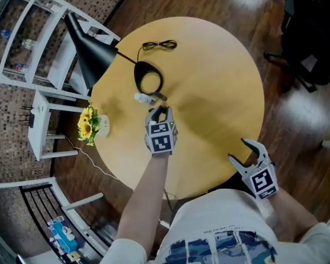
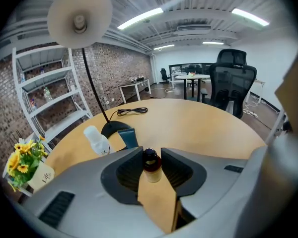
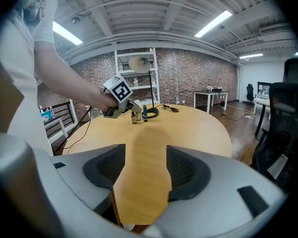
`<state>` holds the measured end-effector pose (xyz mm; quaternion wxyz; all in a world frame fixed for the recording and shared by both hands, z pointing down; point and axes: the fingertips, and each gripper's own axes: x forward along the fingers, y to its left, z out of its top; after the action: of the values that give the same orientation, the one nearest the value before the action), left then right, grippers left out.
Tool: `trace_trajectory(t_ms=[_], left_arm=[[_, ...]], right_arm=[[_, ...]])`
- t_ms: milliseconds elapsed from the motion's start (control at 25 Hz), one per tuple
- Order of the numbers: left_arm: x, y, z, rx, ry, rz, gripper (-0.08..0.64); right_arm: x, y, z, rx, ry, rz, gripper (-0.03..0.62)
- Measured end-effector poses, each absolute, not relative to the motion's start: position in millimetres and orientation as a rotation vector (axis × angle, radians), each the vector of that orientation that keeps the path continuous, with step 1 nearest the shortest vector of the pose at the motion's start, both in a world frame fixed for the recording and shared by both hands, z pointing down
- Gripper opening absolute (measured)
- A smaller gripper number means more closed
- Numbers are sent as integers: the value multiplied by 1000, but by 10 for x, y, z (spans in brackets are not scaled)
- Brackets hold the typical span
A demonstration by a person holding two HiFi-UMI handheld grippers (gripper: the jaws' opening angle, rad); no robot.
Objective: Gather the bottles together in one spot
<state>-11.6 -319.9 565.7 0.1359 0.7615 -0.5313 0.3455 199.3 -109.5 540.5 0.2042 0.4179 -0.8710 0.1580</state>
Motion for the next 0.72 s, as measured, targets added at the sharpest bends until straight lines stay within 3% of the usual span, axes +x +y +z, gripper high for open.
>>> trace_trajectory(t_ms=[720], left_arm=[[-330, -3604, 6084, 2101, -1603, 930, 109]], right_arm=[[2150, -1065, 5661, 1157, -2344, 524, 284]])
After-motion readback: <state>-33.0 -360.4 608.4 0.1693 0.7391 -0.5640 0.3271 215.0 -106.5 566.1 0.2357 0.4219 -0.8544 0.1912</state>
